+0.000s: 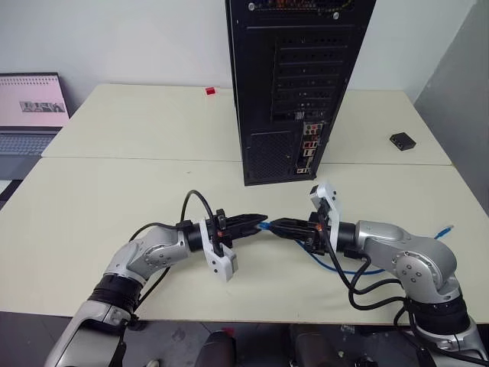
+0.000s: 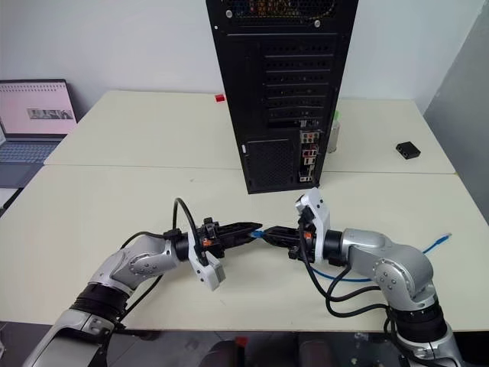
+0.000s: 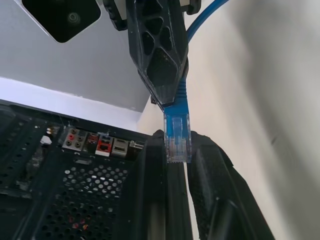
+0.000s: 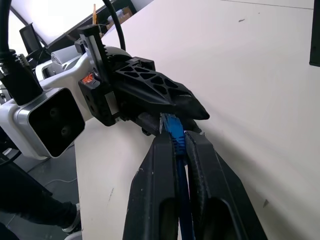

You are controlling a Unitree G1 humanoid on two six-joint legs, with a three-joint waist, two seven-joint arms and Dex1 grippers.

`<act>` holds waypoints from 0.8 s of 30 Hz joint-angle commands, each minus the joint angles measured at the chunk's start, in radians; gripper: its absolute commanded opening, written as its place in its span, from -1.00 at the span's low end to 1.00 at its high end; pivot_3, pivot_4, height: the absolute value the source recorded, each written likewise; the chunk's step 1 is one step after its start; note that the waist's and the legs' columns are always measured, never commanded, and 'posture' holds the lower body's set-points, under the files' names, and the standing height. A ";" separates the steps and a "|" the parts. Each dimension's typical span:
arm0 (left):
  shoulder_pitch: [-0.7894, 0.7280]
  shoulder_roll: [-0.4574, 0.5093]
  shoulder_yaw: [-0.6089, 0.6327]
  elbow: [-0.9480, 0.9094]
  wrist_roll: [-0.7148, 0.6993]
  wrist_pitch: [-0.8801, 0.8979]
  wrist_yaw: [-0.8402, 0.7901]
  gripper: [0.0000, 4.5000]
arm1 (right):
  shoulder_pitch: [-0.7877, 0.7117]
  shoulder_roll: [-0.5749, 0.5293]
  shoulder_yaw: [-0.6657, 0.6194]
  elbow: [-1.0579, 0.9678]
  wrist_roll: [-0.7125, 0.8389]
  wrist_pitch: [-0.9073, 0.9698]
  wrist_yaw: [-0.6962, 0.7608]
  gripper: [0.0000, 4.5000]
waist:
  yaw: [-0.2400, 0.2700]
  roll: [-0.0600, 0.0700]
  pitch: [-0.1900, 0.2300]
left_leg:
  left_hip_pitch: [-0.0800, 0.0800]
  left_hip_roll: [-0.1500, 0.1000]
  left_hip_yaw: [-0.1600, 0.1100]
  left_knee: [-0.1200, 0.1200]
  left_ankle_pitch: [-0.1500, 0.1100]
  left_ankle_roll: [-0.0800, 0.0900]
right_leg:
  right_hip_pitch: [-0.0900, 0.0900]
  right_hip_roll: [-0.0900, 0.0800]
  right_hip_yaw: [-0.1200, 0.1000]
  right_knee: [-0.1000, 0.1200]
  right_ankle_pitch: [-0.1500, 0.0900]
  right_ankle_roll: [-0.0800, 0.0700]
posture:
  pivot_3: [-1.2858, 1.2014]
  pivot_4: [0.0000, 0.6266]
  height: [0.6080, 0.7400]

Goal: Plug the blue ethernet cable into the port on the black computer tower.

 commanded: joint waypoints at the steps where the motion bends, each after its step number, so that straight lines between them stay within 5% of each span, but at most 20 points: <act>1: -0.001 0.011 -0.012 -0.016 -0.093 0.037 -0.033 -0.27 | -0.018 -0.004 -0.009 -0.016 0.008 -0.025 0.009 -1.00 | 0.000 0.000 0.000 | 0.000 0.000 0.000 0.000 0.000 0.000 | 0.000 0.000 0.000 0.000 0.000 0.000 | 0.03 -0.52 1.00; 8: 0.038 0.033 -0.026 -0.053 -0.256 0.090 -0.126 0.42 | -0.013 -0.014 -0.040 -0.030 0.010 -0.033 -0.007 -1.00 | 0.000 0.000 0.000 | 0.000 0.000 0.000 0.000 0.000 0.000 | 0.000 0.000 0.000 0.000 0.000 0.000 | 0.03 -0.52 1.00; 11: 0.086 0.037 -0.021 -0.135 -0.409 0.247 -0.205 0.68 | -0.010 -0.010 -0.087 -0.043 -0.025 -0.070 -0.065 -1.00 | -0.001 0.000 0.000 | 0.000 0.000 0.000 0.000 0.000 0.000 | 0.000 0.000 0.000 0.000 0.000 0.000 | 0.03 -0.52 1.00; 16: 0.154 -0.006 0.025 -0.380 -0.659 0.753 -0.242 0.68 | -0.021 0.046 -0.139 -0.060 -0.160 -0.172 -0.258 -1.00 | -0.001 0.000 0.000 | 0.000 0.000 0.000 0.000 0.000 0.000 | 0.000 0.000 0.000 0.000 0.000 0.000 | 0.03 -0.52 1.00; 24: 0.103 -0.136 0.053 -0.637 -0.784 1.353 -0.116 0.68 | -0.050 0.271 -0.020 -0.022 -0.495 -0.309 -0.649 -1.00 | -0.003 0.000 0.000 | 0.000 0.001 0.000 0.000 0.000 0.000 | -0.001 0.001 0.001 0.001 0.000 0.000 | 0.03 -0.52 1.00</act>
